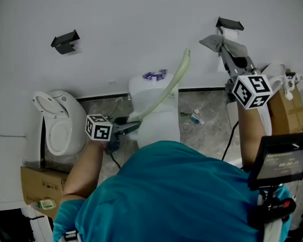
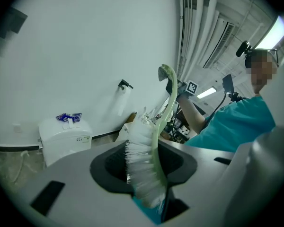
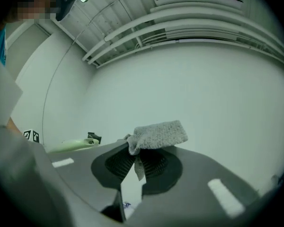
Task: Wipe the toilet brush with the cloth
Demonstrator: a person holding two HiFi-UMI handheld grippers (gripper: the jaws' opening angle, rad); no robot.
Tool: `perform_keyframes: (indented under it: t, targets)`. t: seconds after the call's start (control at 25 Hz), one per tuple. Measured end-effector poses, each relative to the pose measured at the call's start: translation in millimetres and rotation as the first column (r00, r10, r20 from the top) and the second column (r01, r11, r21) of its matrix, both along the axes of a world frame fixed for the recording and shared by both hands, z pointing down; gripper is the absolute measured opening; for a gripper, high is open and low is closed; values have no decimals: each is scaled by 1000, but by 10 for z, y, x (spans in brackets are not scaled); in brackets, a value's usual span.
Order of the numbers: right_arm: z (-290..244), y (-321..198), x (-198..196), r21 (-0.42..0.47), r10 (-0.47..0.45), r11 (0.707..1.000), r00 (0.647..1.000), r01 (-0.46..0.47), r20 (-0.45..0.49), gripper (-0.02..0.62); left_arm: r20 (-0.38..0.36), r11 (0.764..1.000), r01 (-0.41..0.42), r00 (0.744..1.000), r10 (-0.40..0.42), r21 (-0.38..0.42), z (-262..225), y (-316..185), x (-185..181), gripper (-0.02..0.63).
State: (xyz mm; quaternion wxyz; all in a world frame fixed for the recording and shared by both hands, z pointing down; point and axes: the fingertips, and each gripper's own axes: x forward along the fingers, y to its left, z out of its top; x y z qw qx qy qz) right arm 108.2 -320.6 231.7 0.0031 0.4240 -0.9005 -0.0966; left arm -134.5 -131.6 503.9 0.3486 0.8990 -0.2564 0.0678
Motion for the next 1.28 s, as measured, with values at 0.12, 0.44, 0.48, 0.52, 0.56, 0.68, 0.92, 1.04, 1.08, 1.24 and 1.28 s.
perform_keyframes:
  t: [0.12, 0.44, 0.48, 0.52, 0.56, 0.68, 0.92, 1.04, 1.08, 1.24, 1.28]
  targets:
    - [34, -10, 88, -23, 7, 1000, 1000, -6, 18, 35, -41, 1000, 23, 999, -23, -9, -3, -7, -39, 151]
    - [795, 733, -920, -171, -367, 924, 920, 343, -135, 35, -262, 993, 116, 958, -119, -26, -464, -259, -130, 150]
    - [899, 855, -1061, -192, -414, 903, 898, 385, -147, 35, -284, 992, 121, 950, -127, -39, -502, -281, -121, 150]
    - [996, 969, -1193, -211, -457, 882, 875, 421, -162, 35, -310, 991, 122, 941, -135, -61, -536, -297, -100, 151]
    - [1081, 1073, -1314, -228, -494, 862, 851, 453, -178, 35, -343, 990, 117, 929, -138, -84, -580, -307, -62, 150]
    - [1244, 1337, -1622, -261, -578, 812, 782, 522, -234, 35, -357, 990, 107, 925, -132, -90, -632, -363, -5, 151]
    - [1404, 1580, -1928, -292, -646, 763, 689, 577, -328, 35, -350, 993, 68, 932, -96, -92, -693, -349, 207, 150]
    - [1438, 1605, -1979, -303, -657, 754, 673, 582, -341, 35, -332, 996, 60, 940, -77, -59, -753, -351, 273, 150]
    - [1445, 1611, -1984, -306, -659, 752, 671, 583, -341, 35, -323, 997, 57, 943, -73, -58, -752, -346, 283, 150]
    - [1465, 1614, -1955, -316, -661, 750, 676, 581, -325, 35, -256, 997, 44, 965, -59, -65, -647, -328, 285, 150]
    - [1470, 1612, -1943, -318, -661, 750, 678, 580, -321, 35, -247, 997, 43, 967, -58, -65, -625, -329, 288, 150]
